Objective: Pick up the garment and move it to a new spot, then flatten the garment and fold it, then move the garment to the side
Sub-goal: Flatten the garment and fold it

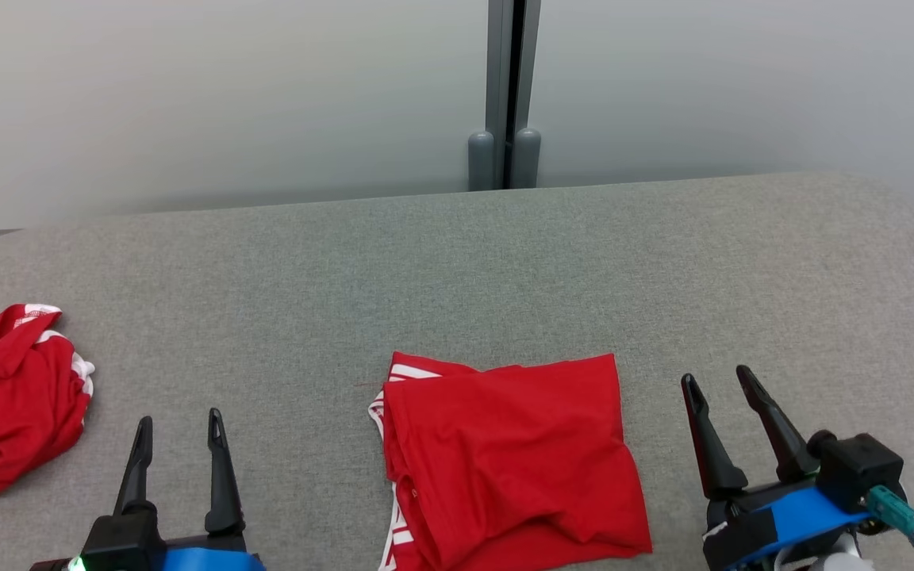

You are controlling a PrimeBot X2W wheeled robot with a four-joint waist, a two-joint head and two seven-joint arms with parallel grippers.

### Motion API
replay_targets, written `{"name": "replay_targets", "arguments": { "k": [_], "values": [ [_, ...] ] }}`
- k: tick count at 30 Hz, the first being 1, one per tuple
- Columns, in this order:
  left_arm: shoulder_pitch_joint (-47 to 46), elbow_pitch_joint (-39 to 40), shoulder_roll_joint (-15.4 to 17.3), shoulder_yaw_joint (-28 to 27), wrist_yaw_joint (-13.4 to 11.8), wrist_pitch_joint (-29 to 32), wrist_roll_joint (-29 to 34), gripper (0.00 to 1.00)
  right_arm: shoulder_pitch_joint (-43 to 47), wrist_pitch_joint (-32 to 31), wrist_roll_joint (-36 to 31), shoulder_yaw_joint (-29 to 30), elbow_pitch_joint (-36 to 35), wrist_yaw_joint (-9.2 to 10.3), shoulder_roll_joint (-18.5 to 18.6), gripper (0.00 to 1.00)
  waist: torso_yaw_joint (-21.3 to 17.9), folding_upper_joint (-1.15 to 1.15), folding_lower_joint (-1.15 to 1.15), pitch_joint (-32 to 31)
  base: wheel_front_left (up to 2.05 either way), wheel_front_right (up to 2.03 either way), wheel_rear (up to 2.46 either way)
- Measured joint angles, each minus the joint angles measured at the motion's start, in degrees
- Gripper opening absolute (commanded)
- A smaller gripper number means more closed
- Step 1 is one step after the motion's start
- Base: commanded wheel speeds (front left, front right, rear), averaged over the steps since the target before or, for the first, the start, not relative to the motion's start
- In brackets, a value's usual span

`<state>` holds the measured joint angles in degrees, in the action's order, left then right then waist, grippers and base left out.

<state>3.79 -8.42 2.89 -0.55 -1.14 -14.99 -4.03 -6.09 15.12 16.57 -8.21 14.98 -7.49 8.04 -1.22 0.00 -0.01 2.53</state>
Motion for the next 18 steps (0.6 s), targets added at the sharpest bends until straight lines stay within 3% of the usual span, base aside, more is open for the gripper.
{"name": "replay_targets", "arguments": {
  "k": [18],
  "values": [
    [3.76,-0.03,0.01,-0.49,0.26,-0.01,1.01,1.00,7.47,0.00,-3.56,3.42,-2.19,0.00,-4.09,1.00,0.88,0.00,0.00,-2.76,0.00,0.00,0.00]
  ]
}}
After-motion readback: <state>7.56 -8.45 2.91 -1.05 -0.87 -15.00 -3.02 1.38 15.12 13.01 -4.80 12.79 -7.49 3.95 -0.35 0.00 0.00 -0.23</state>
